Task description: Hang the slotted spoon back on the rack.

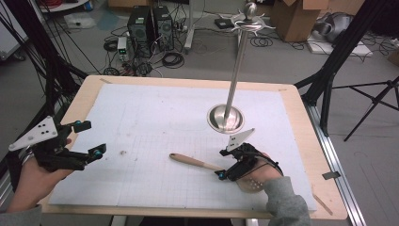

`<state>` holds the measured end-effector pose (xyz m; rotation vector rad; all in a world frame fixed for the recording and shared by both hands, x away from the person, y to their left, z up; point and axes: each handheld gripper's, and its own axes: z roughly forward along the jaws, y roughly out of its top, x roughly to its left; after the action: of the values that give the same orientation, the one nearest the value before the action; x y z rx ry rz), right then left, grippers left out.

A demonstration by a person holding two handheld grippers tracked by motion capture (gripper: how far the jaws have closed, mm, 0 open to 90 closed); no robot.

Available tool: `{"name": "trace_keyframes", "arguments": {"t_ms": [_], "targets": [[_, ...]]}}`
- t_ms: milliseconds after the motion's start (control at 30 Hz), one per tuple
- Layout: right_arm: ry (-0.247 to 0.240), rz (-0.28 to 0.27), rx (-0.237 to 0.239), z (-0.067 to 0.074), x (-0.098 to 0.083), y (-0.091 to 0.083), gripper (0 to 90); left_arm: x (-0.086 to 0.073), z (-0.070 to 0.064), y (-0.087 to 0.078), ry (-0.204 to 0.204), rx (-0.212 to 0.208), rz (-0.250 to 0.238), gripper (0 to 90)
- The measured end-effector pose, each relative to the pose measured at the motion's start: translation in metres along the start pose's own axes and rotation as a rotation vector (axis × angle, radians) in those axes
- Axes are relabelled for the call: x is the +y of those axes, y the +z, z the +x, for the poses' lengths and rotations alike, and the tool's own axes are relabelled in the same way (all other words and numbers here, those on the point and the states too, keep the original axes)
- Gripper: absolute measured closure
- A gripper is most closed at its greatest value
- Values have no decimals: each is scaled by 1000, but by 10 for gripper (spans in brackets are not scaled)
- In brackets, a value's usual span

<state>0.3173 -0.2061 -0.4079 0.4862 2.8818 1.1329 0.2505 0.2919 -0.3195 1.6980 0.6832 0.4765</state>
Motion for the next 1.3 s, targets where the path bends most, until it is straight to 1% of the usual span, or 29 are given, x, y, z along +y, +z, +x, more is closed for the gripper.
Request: {"name": "trace_keyframes", "arguments": {"t_ms": [33,67,267,300,433,500,633,800,900,967,1067,1100,1300], "targets": [[6,13,1,1,0,1,207,0,0,0,0,0,-1,47],[-1,25,0,0,-1,1,222,0,0,0,1,0,-1,47],[-4,78,5,1,-2,4,311,-1,0,1,-3,1,-1,47],[3,93,5,2,-2,4,323,-1,0,1,-2,1,0,47],[5,118,-3,1,-3,6,380,-1,0,1,0,1,5,47],[10,127,-5,2,-3,6,428,-1,0,1,0,0,6,47],[0,162,-17,3,-3,7,483,-1,0,1,0,0,7,47],[-5,183,-26,3,-3,9,507,-2,0,1,0,0,8,47],[-18,196,-31,4,-3,11,532,-2,0,1,1,-1,10,47],[-3,213,-35,5,-3,11,555,-2,0,1,-1,0,8,47],[-5,229,-45,5,-3,12,589,-2,1,1,-2,1,10,47],[-13,230,-52,6,-3,13,604,-3,1,1,-4,2,10,47],[-19,243,-73,7,-3,12,654,-3,1,1,-3,2,10,47]]}}
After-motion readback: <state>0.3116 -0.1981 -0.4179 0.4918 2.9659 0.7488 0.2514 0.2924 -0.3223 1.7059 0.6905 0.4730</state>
